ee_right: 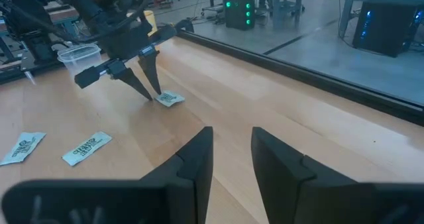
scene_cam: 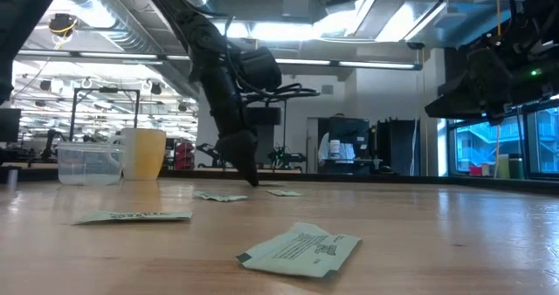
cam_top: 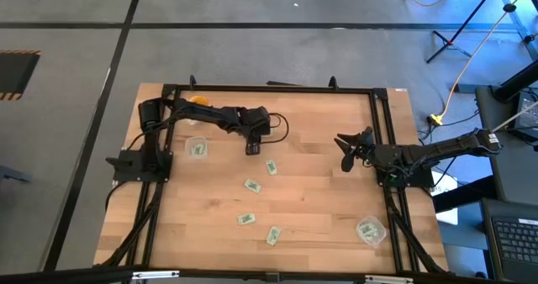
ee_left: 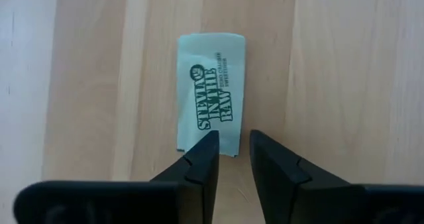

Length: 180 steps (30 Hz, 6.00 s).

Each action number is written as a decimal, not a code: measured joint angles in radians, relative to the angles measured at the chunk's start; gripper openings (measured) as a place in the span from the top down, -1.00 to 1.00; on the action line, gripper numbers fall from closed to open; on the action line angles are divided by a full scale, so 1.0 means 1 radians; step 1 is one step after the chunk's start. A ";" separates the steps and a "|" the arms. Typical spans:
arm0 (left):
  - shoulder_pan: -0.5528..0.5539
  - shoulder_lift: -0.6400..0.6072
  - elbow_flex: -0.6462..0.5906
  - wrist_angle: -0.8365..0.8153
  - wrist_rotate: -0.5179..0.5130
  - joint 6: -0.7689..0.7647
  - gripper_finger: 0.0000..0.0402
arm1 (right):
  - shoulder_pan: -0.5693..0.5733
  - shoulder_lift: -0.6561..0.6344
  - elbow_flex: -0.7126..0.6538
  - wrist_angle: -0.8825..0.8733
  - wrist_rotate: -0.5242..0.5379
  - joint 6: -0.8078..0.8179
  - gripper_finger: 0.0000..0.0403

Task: Pick and place items into bin
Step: Put the green stevia packet into the top transparent bin

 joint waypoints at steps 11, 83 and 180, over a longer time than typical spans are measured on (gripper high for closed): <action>0.005 0.102 0.121 -0.140 0.005 0.013 0.81 | 0.000 0.000 0.000 0.000 0.000 0.000 0.47; -0.374 -0.648 -0.386 -0.831 -0.275 -0.991 0.96 | 0.000 0.000 0.000 0.000 0.000 0.000 0.47; -0.659 -0.146 -0.223 0.002 -0.274 0.016 0.99 | 0.000 0.000 0.000 -0.002 0.000 -0.024 0.47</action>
